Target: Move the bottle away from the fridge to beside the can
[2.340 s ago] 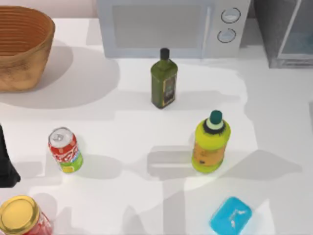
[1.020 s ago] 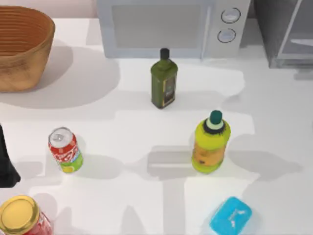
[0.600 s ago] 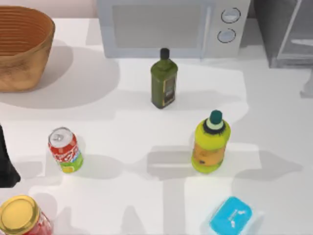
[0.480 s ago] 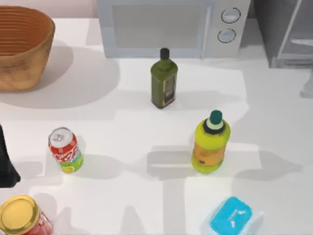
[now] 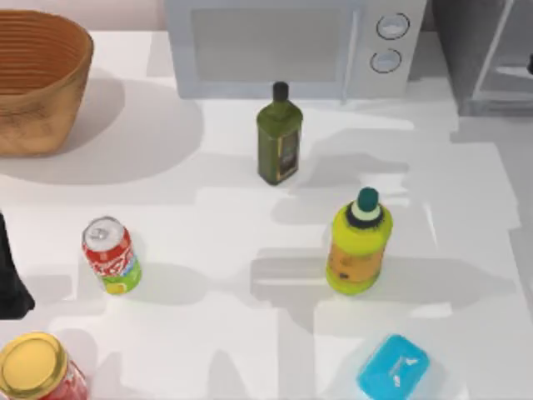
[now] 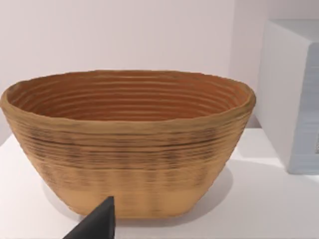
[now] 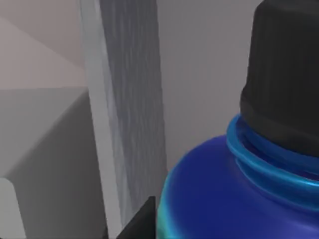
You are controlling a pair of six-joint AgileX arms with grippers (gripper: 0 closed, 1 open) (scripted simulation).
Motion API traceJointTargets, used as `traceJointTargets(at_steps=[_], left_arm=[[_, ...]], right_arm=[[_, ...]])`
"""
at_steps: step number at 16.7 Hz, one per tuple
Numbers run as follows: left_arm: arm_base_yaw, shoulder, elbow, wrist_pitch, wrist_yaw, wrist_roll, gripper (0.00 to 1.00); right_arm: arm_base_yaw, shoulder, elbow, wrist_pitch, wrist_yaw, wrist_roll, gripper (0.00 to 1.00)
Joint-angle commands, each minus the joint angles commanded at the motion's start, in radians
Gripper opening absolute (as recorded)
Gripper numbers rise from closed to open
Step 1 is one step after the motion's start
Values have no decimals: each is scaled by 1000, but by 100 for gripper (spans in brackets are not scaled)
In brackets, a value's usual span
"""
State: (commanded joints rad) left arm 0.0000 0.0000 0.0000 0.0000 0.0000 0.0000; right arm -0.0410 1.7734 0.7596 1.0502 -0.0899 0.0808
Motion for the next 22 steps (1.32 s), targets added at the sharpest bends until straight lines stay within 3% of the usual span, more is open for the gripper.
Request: traceJointTargets(at_steps=[4,9,13,17,22], left_arm=[[0,0,0,0,0,0,100],[0,0,0,0,0,0,100],[0,0,0,0,0,0,100],[0,0,0,0,0,0,100],[0,0,0,0,0,0,100]], right_arm=[[358,54,120,25,283,70,0],[859,163,227,26,759,115,0],[1104,297,240,-6,1081,111,0],[1183,400,226,-32,1241,92,0],[1181,410,225,-35,1259,89,0]])
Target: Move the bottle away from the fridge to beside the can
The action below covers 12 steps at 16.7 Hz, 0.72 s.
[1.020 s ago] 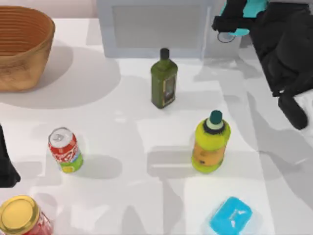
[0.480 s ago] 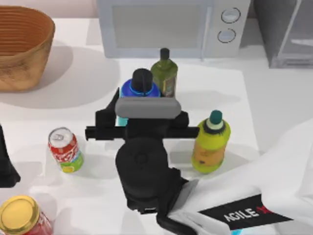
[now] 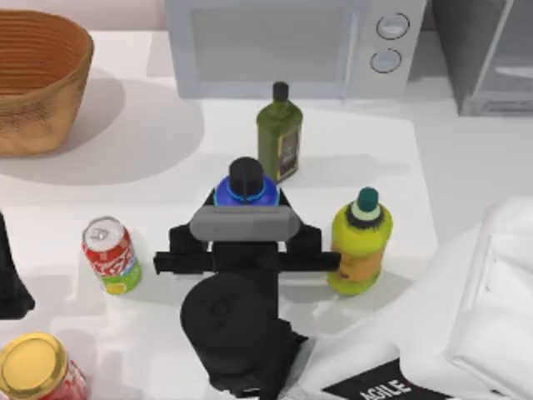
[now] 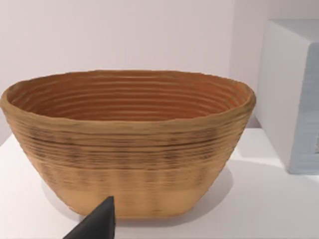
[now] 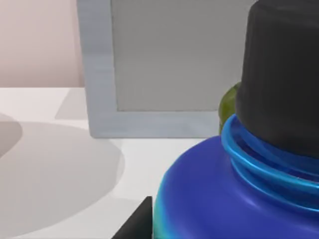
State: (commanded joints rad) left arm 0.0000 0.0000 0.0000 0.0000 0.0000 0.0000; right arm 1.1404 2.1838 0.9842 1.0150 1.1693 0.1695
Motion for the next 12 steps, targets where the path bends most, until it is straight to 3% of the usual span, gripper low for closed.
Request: traceJointTargets(at_steps=[9,12], left_arm=[[0,0,0,0,0,0,100],[0,0,0,0,0,0,100]], right_arm=[[0,0,0,0,0,0,0],[0,0,0,0,0,0,23]])
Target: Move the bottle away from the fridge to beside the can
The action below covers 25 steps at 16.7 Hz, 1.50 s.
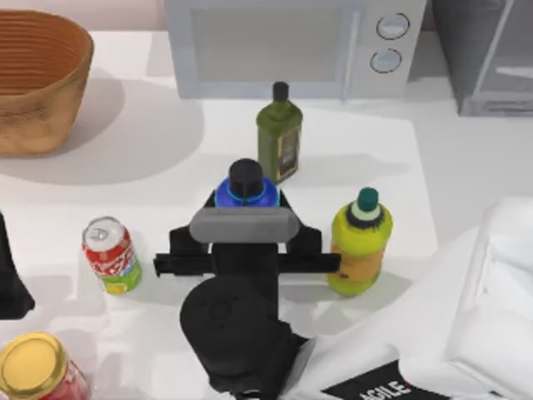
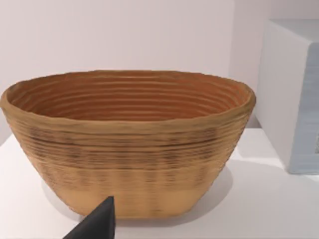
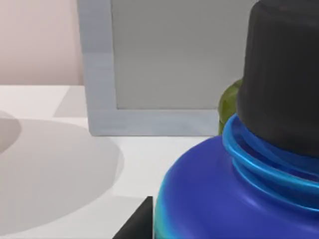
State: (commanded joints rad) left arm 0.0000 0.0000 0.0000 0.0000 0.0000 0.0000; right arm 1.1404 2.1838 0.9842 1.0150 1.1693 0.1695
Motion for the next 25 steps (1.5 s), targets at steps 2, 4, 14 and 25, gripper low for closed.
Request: traceJointTargets(at_steps=[2,4,14,25], left_arm=[[0,0,0,0,0,0,100],[0,0,0,0,0,0,100],[0,0,0,0,0,0,100],[0,0,0,0,0,0,100]], right_arm=[[0,0,0,0,0,0,38],[0,0,0,0,0,0,53],[0,0,0,0,0,0,100],[66,-30,-45,-18,62,37,100]])
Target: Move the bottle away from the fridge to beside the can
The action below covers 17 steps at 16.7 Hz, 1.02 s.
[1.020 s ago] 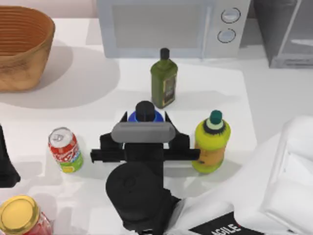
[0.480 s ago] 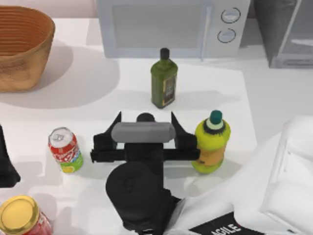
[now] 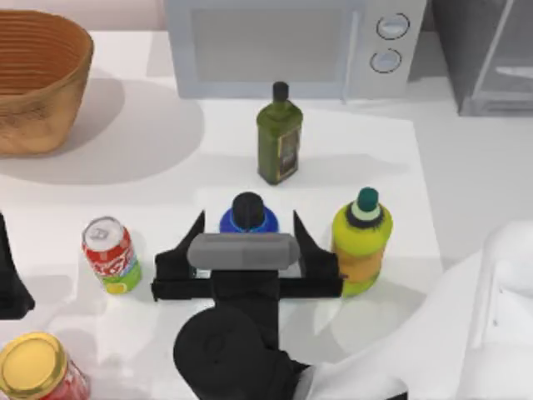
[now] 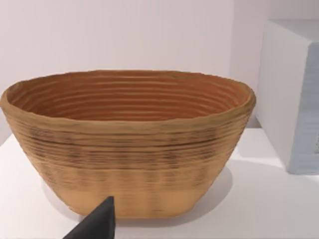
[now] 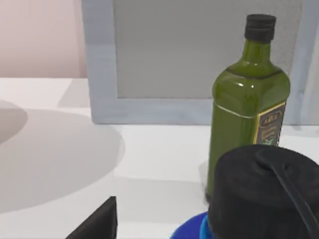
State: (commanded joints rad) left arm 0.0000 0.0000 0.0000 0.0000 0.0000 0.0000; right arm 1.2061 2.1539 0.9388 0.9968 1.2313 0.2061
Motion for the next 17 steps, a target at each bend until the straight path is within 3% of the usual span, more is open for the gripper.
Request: traceJointTargets(at_steps=[8,12,17], left_arm=[[0,0,0,0,0,0,100],[0,0,0,0,0,0,100],[0,0,0,0,0,0,100]], right_arm=[[-20,-60,-13,-18,-32,-7,100],[-135,-288,-81,-81,-175,-35,100],[-387,-769,-250,-250,-454,-81,100]])
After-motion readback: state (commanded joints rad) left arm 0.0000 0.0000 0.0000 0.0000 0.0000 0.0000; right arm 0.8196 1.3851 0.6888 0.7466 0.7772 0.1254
